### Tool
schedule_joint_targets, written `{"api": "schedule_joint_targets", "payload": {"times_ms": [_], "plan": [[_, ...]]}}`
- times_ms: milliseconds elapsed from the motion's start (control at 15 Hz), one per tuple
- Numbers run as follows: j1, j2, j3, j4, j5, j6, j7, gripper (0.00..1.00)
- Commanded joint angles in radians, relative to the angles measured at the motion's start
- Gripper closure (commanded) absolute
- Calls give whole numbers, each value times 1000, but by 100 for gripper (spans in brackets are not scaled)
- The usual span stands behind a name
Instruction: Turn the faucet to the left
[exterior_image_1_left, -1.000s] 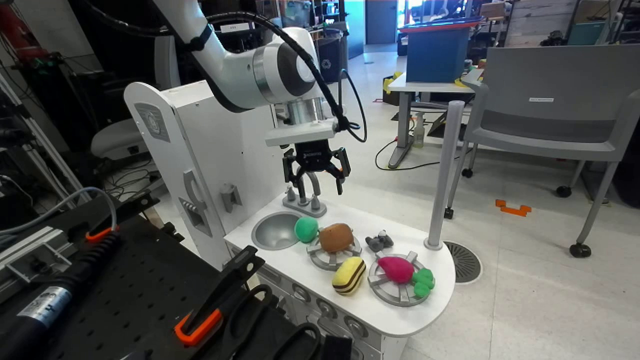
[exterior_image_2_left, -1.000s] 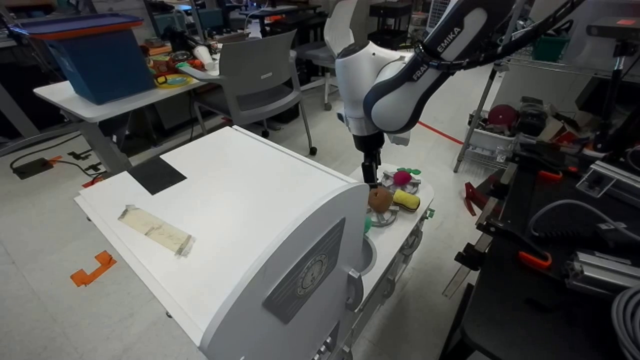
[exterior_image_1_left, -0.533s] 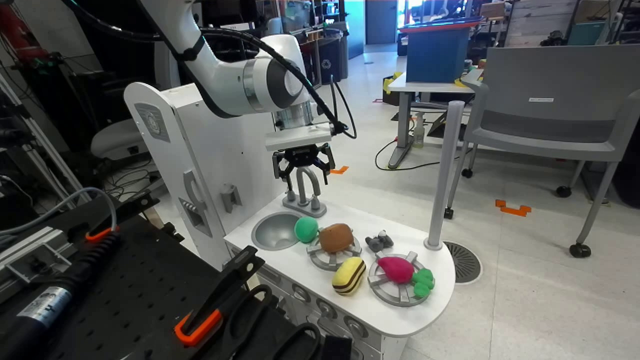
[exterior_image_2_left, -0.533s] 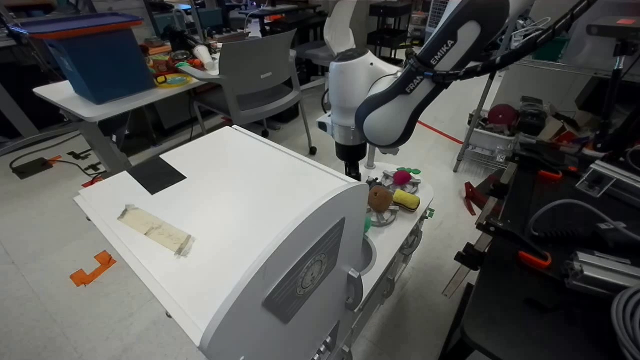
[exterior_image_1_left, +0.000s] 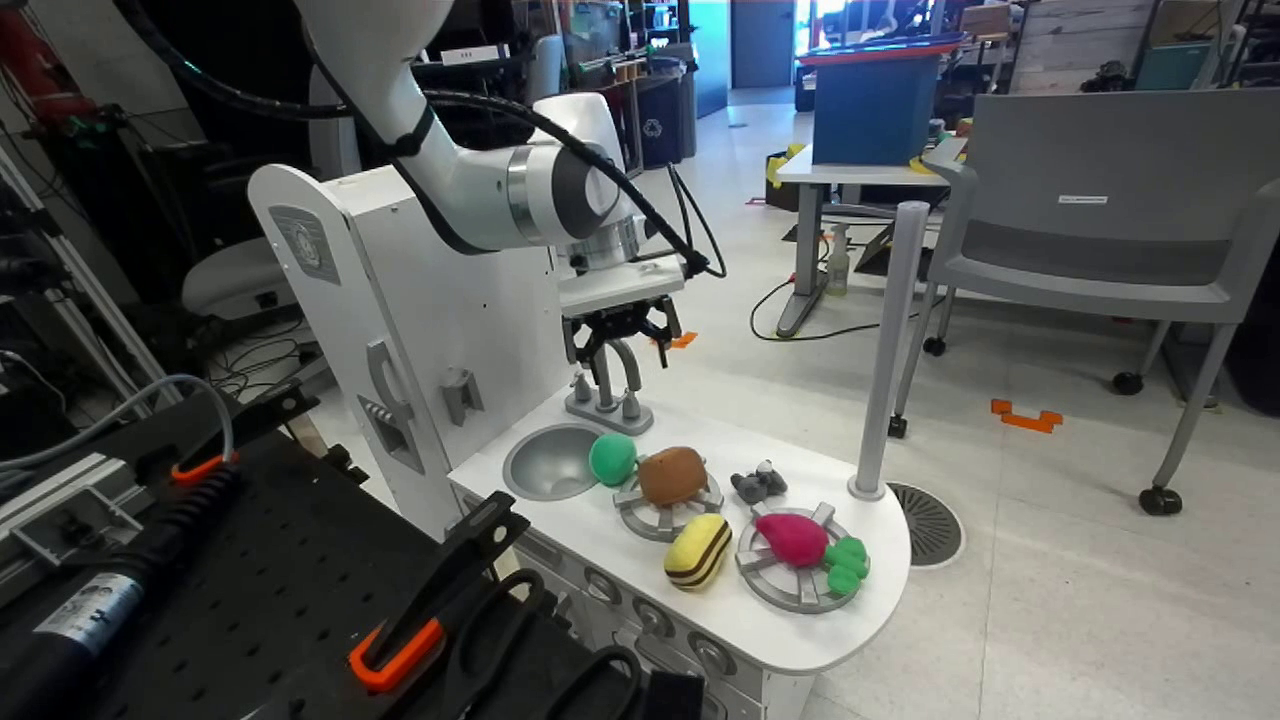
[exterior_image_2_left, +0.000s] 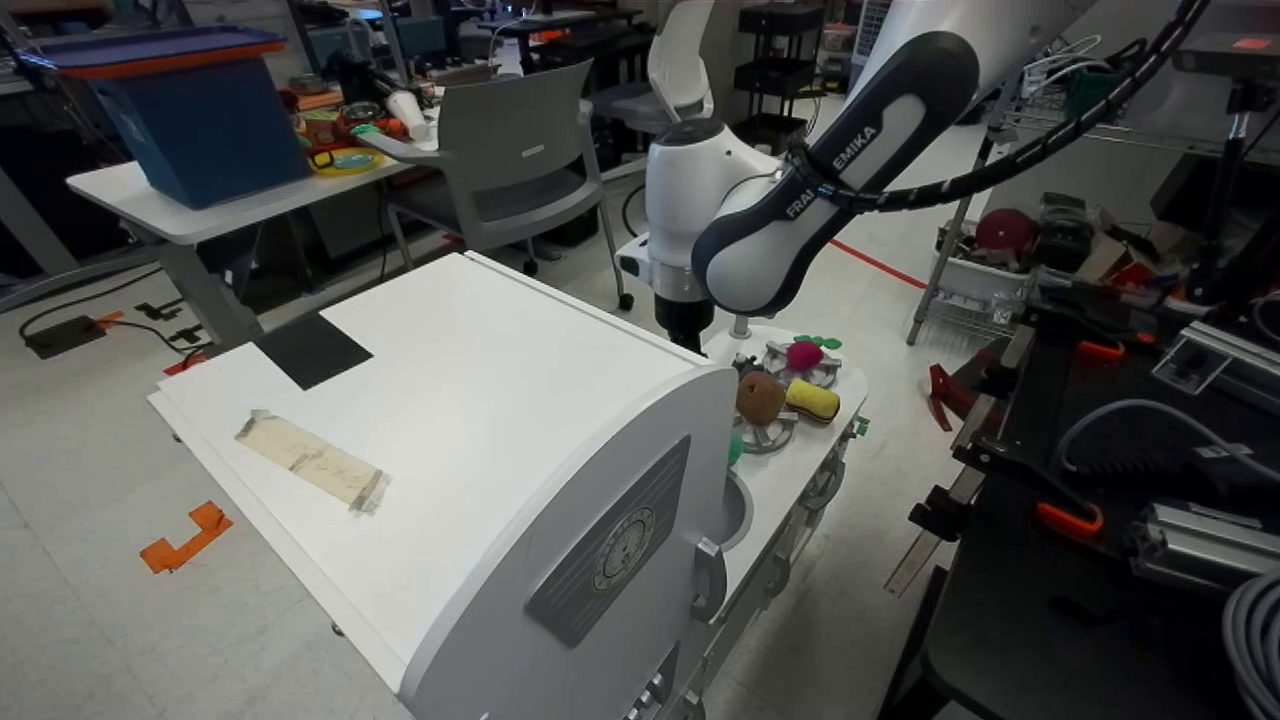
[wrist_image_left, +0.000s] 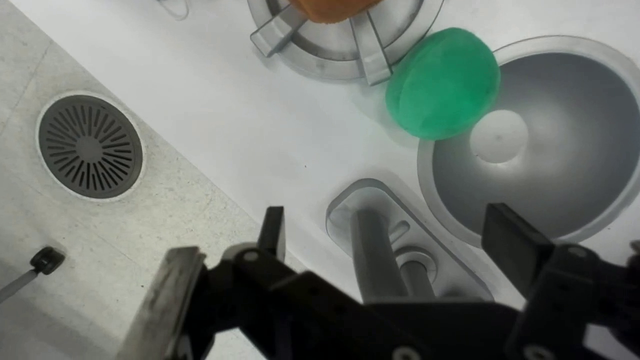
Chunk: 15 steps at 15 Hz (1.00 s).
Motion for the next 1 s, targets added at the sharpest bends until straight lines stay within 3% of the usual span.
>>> {"api": "schedule_joint_targets", "payload": {"times_ms": [0,67,133,733,933], "plan": [[0,68,16,90,7,-10,-65,0],[4,82,17,103,6,-9,-71,18],[7,92,19,114,7,-11,-77,28],[27,143,22,185,9,-7,-113,96],[18,113,26,128,-2,-3,-110,94]]}}
